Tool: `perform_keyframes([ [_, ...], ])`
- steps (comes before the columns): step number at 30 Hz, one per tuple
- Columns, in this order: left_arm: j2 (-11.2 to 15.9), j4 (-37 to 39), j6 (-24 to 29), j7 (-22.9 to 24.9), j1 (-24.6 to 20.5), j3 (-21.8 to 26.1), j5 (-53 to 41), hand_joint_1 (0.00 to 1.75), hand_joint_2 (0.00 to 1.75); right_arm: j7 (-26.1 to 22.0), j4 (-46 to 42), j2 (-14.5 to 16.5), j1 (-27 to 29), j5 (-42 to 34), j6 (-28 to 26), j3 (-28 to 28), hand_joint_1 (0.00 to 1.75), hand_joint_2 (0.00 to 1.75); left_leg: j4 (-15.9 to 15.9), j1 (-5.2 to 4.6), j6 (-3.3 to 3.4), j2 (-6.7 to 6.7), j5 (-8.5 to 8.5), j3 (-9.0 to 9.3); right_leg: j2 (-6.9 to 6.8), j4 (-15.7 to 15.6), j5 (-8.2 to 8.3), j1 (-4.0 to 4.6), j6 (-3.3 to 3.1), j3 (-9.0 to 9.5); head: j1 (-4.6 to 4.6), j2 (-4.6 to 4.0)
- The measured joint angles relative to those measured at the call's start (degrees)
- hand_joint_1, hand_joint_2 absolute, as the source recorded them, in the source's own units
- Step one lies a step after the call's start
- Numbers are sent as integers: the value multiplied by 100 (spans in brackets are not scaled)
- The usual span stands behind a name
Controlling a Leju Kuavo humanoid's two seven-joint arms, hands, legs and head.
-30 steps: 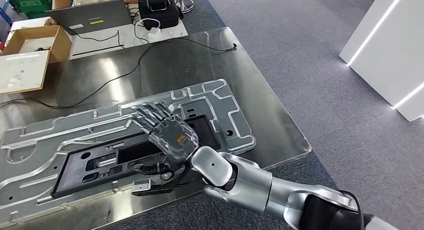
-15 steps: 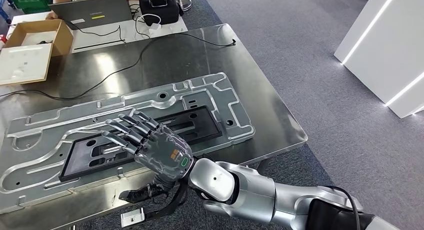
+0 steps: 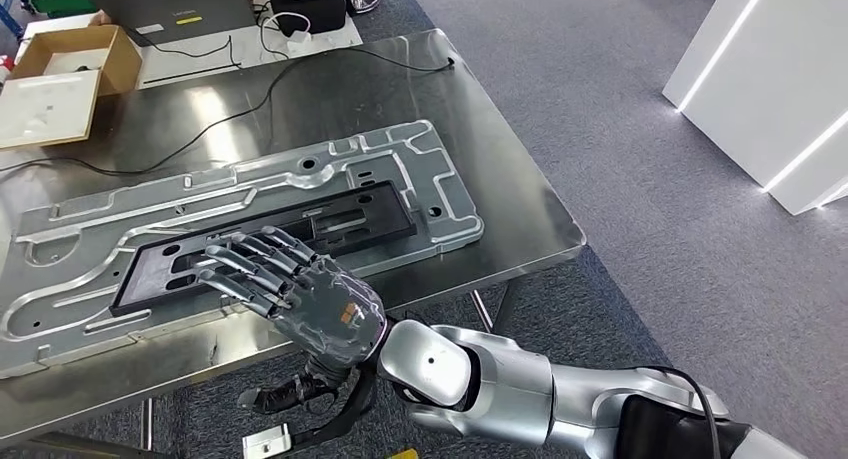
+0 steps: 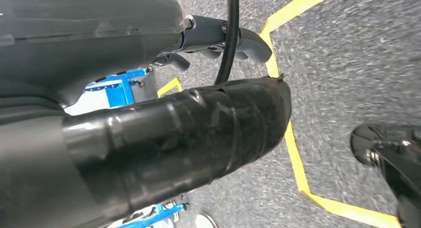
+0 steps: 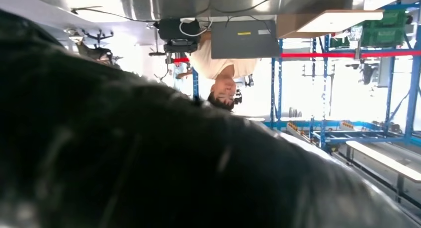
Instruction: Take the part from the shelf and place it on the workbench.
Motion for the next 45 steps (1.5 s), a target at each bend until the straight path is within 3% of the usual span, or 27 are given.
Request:
perform_keyframes([
  [2, 2, 0, 0, -2, -9, -1, -19, 0, 0, 13, -8, -4, -12, -1, 2, 0, 0, 175, -402, -27, 70, -25, -82, 219, -2, 31, 75, 12, 71, -51, 2, 0],
  [4, 2, 0, 0, -4, -8, -2, -25, 0, 0, 22, -9, -12, -15, -2, 5, 1, 0, 175, -445, -28, 174, -28, -13, 158, -4, 16, 152, 11, 143, -73, 1, -1],
  [5, 0, 0, 0, -6, -15, -2, -27, 0, 0, 25, -8, -18, -14, -2, 7, 2, 0, 175, -454, -22, 234, -25, 46, 118, -1, 47, 94, 7, 174, -107, 3, -1],
  [7, -3, 0, 0, -7, -24, -3, -34, 0, 0, 27, -5, -36, -9, -2, 10, 2, 0, 175, -479, -9, 342, -20, 189, -4, 7, 391, -324, -5, 220, -238, 4, -1],
  [9, -3, 0, 0, -7, -24, -4, -40, 0, 0, 28, -5, -50, 4, -2, 10, 3, 0, 175, -468, -26, 384, -44, 316, -164, 9, 1062, -868, -11, 244, -392, 3, -1],
  [10, -3, 0, 0, -7, -20, -5, -47, 0, 0, 28, -5, -58, 16, -2, 10, 7, 0, 175, -458, -36, 387, -67, 376, -252, 9, 1352, -993, -11, 246, -418, 3, -1],
  [12, -3, 0, 1, -7, -13, -6, -63, 0, 0, 28, -4, -79, 36, -2, 10, 24, 0, 175, -438, -67, 386, -140, 494, -424, 20, 1434, -885, 1, 206, -228, 3, -1],
  [14, -13, 0, 1, -7, -19, -8, -74, 0, 0, 28, -5, -94, 37, -2, 9, 42, 0, 175, -430, -95, 380, -242, 608, -560, 146, 785, -655, 32, 67, 295, 1, -1],
  [16, -40, -2, 0, -7, -32, -10, -75, 0, 0, 28, -12, -103, 33, -2, 6, 50, 0, 175, -446, -94, 336, -338, 724, -637, 344, 50, -640, 60, -60, 764, 1, -1],
  [17, -52, -3, 1, -7, -30, -11, -76, 0, 0, 28, -16, -109, 30, -2, 5, 54, 0, 175, -474, -69, 300, -389, 783, -654, 406, -148, -663, 78, -90, 870, 3, -1],
  [20, -43, -4, 4, -8, 0, -13, -77, 0, 0, 29, -24, -125, 24, -2, 6, 73, 0, 175, -538, -55, 186, -556, 951, -717, 256, -395, -463, 60, -102, 889, 9, 0],
  [22, -40, -2, 3, -6, 3, -13, -77, 0, 0, 34, -25, -126, 34, -1, 3, 91, 0, 175, -275, -89, 139, -425, 643, -897, 87, -599, -257, -9, -127, 860, -1, -1],
  [24, -44, -2, 4, 2, 3, -13, -78, 0, 0, 39, -26, -134, 62, 0, -1, 103, 0, 175, 322, -54, 79, -171, 71, -1107, -60, -641, -121, -21, -117, 768, -12, -2],
  [25, -44, -2, 7, 7, 4, -12, -78, 0, 0, 40, -26, -141, 79, 0, -1, 107, 0, 175, 633, -24, 35, -107, -81, -1163, -137, -613, -82, -28, -87, 684, -13, -2],
  [26, -43, -2, 7, 12, 5, -11, -77, 0, 0, 41, -25, -148, 96, 0, -1, 113, 0, 175, 847, 9, -12, -73, -104, -1162, -221, -561, -56, -42, -61, 592, -13, -2],
  [28, -36, -2, 7, 19, 3, -11, -76, 0, 0, 42, -25, -154, 112, 0, -1, 131, 0, 175, 806, 84, -125, -12, 133, -920, -376, -408, -24, -96, -7, 381, -13, -1],
  [30, -42, -2, 7, 20, -18, -11, -75, 0, 0, 41, -33, -157, 110, 0, -2, 149, 0, 175, 203, 133, -268, 178, 262, -410, -494, -193, -21, -137, 80, 165, -18, -1],
  [31, -39, -4, 7, 21, -26, -11, -75, 0, 0, 41, -41, -160, 108, 0, -3, 155, 0, 175, -59, 129, -269, 260, 234, -229, -544, -95, -22, -134, 133, 83, -15, 0],
  [32, -39, -6, 7, 21, -29, -11, -75, 0, 0, 41, -49, -162, 105, 0, -5, 162, 0, 175, -230, 115, -232, 316, 163, -131, -586, -18, -16, -123, 180, 31, -14, -1],
  [34, -26, -9, 7, 22, -18, -10, -75, 0, 0, 40, -57, -166, 104, 0, -7, 176, 0, 175, -256, 82, -46, 252, 137, -183, -677, 26, 34, -119, 251, 7, -5, -1],
  [36, -28, -9, 7, 24, -22, -9, -74, 0, 0, 39, -58, -177, 105, -1, -7, 187, 0, 175, -256, 75, 113, 166, 217, -269, -587, 100, -86, -160, 309, -20, -6, -1],
  [39, -29, -9, 8, 28, -50, -9, -73, 0, 0, 37, -58, -215, 112, -7, -3, 192, 0, 175, -268, 38, 294, 31, 406, -473, -153, 876, -912, -151, 307, -208, -3, -1],
  [40, -29, -9, 8, 28, -51, -9, -73, 0, 0, 33, -58, -231, 116, -13, -2, 194, 0, 175, -267, 7, 322, -30, 474, -559, -82, 1229, -1146, -120, 278, -265, -2, -1],
  [41, -29, -9, 9, 28, -49, -9, -73, 0, 0, 30, -58, -244, 121, -21, 1, 197, 0, 175, -267, -29, 343, -96, 544, -647, -49, 1481, -1253, -81, 233, -269, -3, -1],
  [42, -29, -9, 9, 28, -47, -9, -73, 0, 0, 26, -58, -254, 124, -29, 3, 199, 0, 175, -266, -70, 358, -168, 617, -737, -30, 1568, -1230, -31, 164, -192, -4, -1],
  [44, -30, -9, 9, 28, -43, -8, -73, 0, 0, 22, -59, -259, 119, -48, 7, 203, 0, 175, -270, -157, 385, -323, 766, -894, 58, 1188, -952, 96, -62, 236, -5, -1],
  [45, -53, -5, 7, 28, -51, -7, -73, 0, 0, 21, -65, -260, 108, -60, 8, 203, 0, 175, -276, -186, 395, -390, 840, -953, 177, 793, -882, 168, -225, 530, -10, 0],
])
